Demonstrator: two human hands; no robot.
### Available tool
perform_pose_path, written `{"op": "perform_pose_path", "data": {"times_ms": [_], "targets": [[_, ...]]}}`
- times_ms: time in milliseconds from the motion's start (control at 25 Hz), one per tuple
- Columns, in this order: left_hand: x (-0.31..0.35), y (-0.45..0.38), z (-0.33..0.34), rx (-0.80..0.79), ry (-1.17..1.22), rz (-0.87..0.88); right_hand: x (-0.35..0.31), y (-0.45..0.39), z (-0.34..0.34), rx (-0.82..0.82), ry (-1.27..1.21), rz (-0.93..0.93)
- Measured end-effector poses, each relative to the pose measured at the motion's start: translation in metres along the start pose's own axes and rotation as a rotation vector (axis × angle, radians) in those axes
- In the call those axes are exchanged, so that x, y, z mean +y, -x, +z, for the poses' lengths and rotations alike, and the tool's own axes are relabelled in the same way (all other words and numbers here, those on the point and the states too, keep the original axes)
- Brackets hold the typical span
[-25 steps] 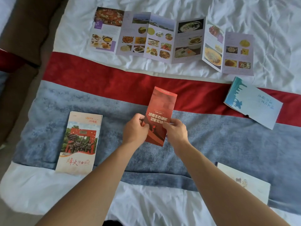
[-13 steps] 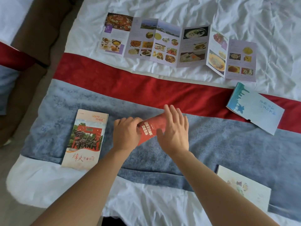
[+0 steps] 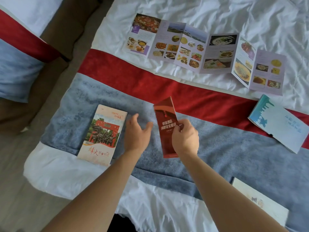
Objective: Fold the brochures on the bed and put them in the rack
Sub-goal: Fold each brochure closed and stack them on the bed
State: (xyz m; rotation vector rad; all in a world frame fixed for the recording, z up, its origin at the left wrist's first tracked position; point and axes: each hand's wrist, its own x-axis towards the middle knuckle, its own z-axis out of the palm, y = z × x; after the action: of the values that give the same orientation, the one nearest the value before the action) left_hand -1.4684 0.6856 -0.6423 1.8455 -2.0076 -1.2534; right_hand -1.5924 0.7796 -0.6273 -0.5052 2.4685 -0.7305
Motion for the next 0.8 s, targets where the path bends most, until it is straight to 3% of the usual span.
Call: {"op": "perform_pose_path", "data": {"times_ms": [160,240,440,560,680,800], "targets": [[0.015,0.008,0.016,-0.267,0.533,-0.193,-0.010,0.012,0.005,-0.090,-0.043,-0.228],[0.016,0.007,0.019,-0.272,0.675,-0.228,-0.012,0.019,0.015,-0.147,-0.046,-0.311],[-0.012,-0.010,-0.003,-0.085,0.388,-0.115,-0.009,0.027,0.038,-0.132,0.037,-0.337],[-0.036,-0.020,-0.024,-0.059,0.304,-0.122,-0.010,0.026,0.053,-0.074,0.227,-0.224],[-0.060,-0.030,-0.044,-0.074,0.305,-0.120,-0.022,0.032,0.071,-0.209,-0.005,0.011],[-0.082,-0.043,-0.069,-0.104,0.212,-0.076,-0.041,0.046,0.097,-0.250,-0.168,-0.010]]}}
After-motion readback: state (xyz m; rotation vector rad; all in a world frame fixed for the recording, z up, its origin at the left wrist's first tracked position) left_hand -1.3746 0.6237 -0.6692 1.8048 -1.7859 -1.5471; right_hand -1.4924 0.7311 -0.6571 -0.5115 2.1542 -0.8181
